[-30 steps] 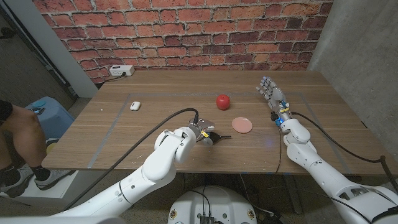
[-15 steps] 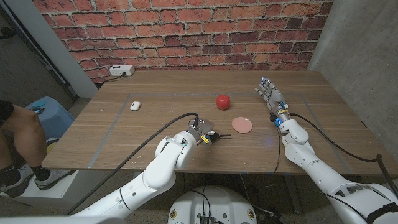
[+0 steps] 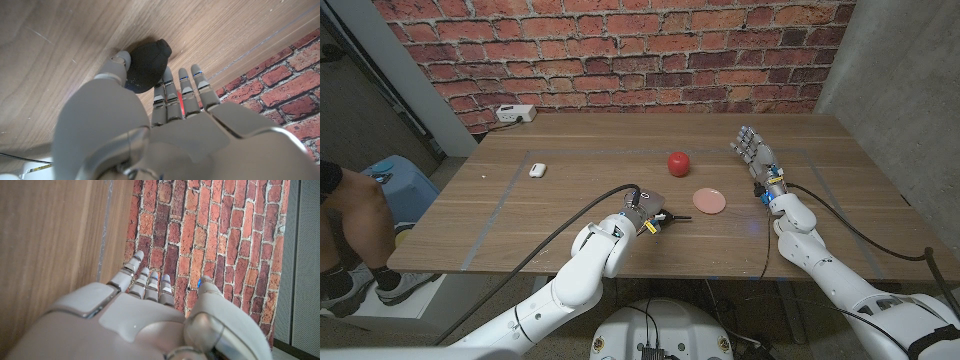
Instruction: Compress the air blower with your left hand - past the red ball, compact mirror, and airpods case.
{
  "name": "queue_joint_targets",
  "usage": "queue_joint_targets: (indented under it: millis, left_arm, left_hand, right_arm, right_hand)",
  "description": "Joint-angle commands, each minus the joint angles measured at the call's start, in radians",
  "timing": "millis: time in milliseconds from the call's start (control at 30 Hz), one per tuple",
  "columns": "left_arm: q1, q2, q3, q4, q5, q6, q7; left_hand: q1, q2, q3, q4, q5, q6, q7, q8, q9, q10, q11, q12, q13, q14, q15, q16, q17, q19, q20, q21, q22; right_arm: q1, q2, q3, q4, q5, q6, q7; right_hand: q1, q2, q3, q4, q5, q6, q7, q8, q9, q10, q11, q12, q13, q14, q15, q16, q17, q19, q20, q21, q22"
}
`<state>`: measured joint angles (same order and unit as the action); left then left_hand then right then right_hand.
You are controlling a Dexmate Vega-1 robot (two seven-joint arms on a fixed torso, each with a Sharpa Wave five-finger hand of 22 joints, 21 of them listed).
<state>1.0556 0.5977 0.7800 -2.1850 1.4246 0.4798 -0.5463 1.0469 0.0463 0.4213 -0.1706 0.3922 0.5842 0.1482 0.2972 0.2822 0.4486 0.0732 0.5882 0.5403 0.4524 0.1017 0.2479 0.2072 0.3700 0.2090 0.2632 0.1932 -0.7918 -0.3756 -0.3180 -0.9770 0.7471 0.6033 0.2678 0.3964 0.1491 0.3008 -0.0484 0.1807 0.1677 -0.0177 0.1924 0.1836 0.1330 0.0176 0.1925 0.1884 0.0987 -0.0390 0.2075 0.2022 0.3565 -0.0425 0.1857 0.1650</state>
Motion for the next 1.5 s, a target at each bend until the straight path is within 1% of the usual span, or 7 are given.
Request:
queue_joint_targets:
  millis: [33,200,467,567,800,1233,1500]
  left_arm:
    - [-0.003,-0.009,-0.006,0.007,-0.008,-0.009,0.009]
    - [-0.006,-0.01,-0.011,0.0,-0.016,-0.009,0.006]
    - [-0.012,-0.014,-0.015,0.002,-0.025,-0.008,0.015]
    - [-0.012,-0.013,-0.016,0.005,-0.031,-0.008,0.027]
    - [-0.008,-0.006,-0.019,0.004,-0.046,-0.008,0.057]
    - [-0.007,-0.004,-0.047,-0.013,-0.114,0.008,0.097]
    - [-0.023,-0.001,-0.057,-0.017,-0.16,0.02,0.096]
  left_hand:
    - [0.042,0.031,-0.005,0.004,0.008,0.01,0.003,0.003,0.007,0.007,0.001,0.008,0.005,0.011,0.001,0.005,0.003,0.011,0.004,0.008,0.003]
    - [0.043,0.03,-0.006,0.004,0.009,0.013,0.003,0.003,0.009,0.008,0.003,0.01,0.007,0.012,0.0,0.004,0.003,0.012,0.004,0.008,0.003]
    - [0.043,0.031,-0.009,0.007,0.011,0.024,0.004,0.006,0.015,0.018,-0.007,0.017,0.011,0.019,-0.004,0.005,0.005,0.016,0.004,0.009,0.003]
    - [0.048,0.032,-0.009,0.005,0.013,0.034,-0.004,0.01,0.018,0.034,-0.013,0.025,0.014,0.031,-0.013,0.008,0.006,0.018,0.004,0.009,0.003]
    - [0.051,0.031,-0.009,0.006,0.015,0.048,-0.007,0.014,0.023,0.043,-0.02,0.031,0.018,0.04,-0.02,0.008,0.006,0.028,0.002,0.012,0.002]
    - [0.055,0.032,-0.01,0.006,0.019,0.052,-0.009,0.014,0.031,0.043,-0.025,0.035,0.024,0.048,-0.027,0.008,0.009,0.035,0.003,0.013,0.002]
    - [0.055,0.031,-0.011,0.008,0.021,0.055,-0.013,0.015,0.035,0.047,-0.025,0.038,0.027,0.053,-0.03,0.007,0.01,0.039,0.003,0.013,0.002]
  right_arm:
    - [0.002,-0.005,0.002,-0.003,0.0,-0.014,-0.001]
    - [0.002,-0.011,0.001,-0.013,-0.003,-0.025,-0.009]
    - [0.009,-0.01,-0.001,-0.009,-0.002,-0.035,-0.008]
    - [0.011,-0.008,-0.002,-0.003,-0.003,-0.034,-0.009]
    - [0.009,-0.006,-0.003,-0.002,-0.005,-0.034,-0.012]
    - [-0.005,-0.024,-0.009,-0.054,-0.019,-0.066,-0.047]
    - [-0.006,-0.032,-0.015,-0.082,-0.025,-0.094,-0.066]
  right_hand:
    - [-0.003,0.008,0.002,-0.005,-0.001,0.0,0.002,0.001,0.005,0.0,-0.002,0.003,0.005,-0.004,-0.024,0.005,0.004,-0.001,-0.048,0.005,0.003]
    - [-0.004,0.009,0.002,-0.005,-0.001,0.0,0.002,0.001,0.005,0.0,-0.004,0.003,0.005,-0.004,-0.025,0.005,0.004,-0.001,-0.048,0.005,0.003]
    - [-0.005,0.009,0.002,-0.006,-0.001,-0.001,0.002,0.001,0.005,0.0,-0.001,0.003,0.005,-0.004,-0.025,0.005,0.004,-0.001,-0.048,0.005,0.003]
    - [-0.005,0.009,0.002,-0.006,-0.001,-0.002,0.002,0.001,0.005,-0.001,-0.002,0.003,0.005,-0.004,-0.025,0.005,0.004,-0.001,-0.048,0.005,0.003]
    - [-0.005,0.01,0.002,-0.007,-0.001,-0.002,0.002,0.001,0.005,0.0,-0.003,0.003,0.005,-0.005,-0.026,0.005,0.004,-0.001,-0.047,0.005,0.003]
    - [-0.007,0.009,0.002,-0.009,-0.001,-0.002,0.002,0.001,0.005,-0.001,-0.001,0.003,0.005,-0.005,-0.024,0.005,0.004,-0.001,-0.047,0.005,0.003]
    - [-0.007,0.01,0.002,-0.01,-0.001,-0.003,0.002,0.001,0.005,-0.001,-0.002,0.003,0.005,-0.004,-0.025,0.006,0.004,-0.001,-0.048,0.005,0.003]
